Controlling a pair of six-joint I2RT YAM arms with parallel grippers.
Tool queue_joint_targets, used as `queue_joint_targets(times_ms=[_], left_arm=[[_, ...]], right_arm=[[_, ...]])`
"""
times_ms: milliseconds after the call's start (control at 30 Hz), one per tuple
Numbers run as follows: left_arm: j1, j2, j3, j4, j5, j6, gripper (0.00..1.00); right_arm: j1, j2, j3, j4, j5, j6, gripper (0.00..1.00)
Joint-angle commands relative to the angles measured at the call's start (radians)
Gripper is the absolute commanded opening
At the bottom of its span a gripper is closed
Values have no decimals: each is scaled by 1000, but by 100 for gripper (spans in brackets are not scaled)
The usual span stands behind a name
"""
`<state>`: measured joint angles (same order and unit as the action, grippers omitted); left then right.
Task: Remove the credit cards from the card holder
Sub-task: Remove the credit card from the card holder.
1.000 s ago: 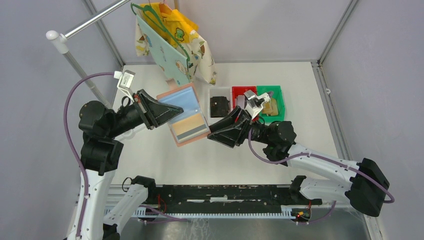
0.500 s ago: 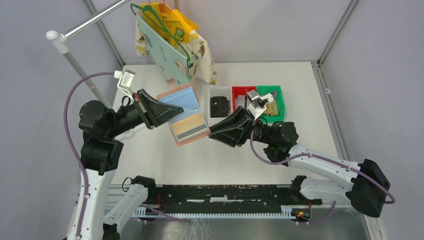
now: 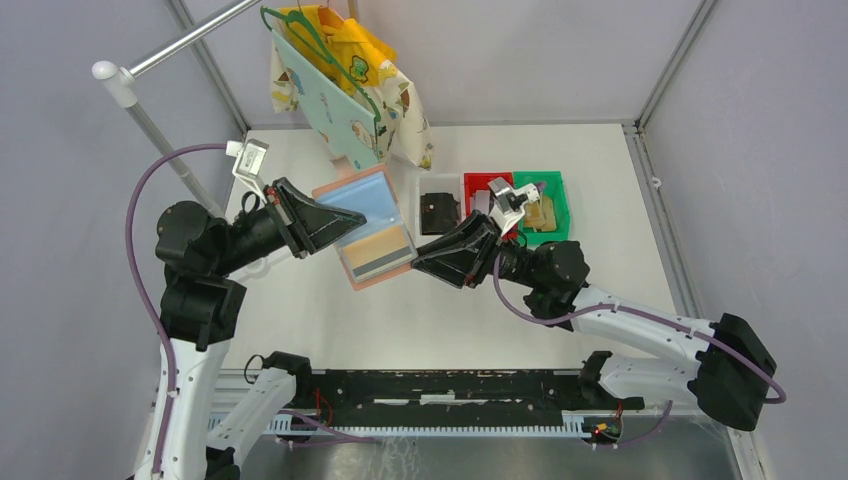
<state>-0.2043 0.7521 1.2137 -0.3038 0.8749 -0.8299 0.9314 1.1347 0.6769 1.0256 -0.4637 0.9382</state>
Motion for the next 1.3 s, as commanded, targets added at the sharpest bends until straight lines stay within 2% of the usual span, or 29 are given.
queue_joint_targets(times_ms=[0,467,767,1167,1267], left_arm=[[3,-2,36,55,24,-34,2],[3,-7,29,57,25,-32,2],[3,-13,28,56,28,-34,2],[3,-11,24,66,38,-49,2],[4,-8,30,74,43,-59,2]], right_arm=[[7,8,53,48,17,13,33],[17,62,90,90,53,58,33],[37,122,104,179,87,115,39],[72,158,100,214,184,114,37],[82,147,68,219,260,97,39]])
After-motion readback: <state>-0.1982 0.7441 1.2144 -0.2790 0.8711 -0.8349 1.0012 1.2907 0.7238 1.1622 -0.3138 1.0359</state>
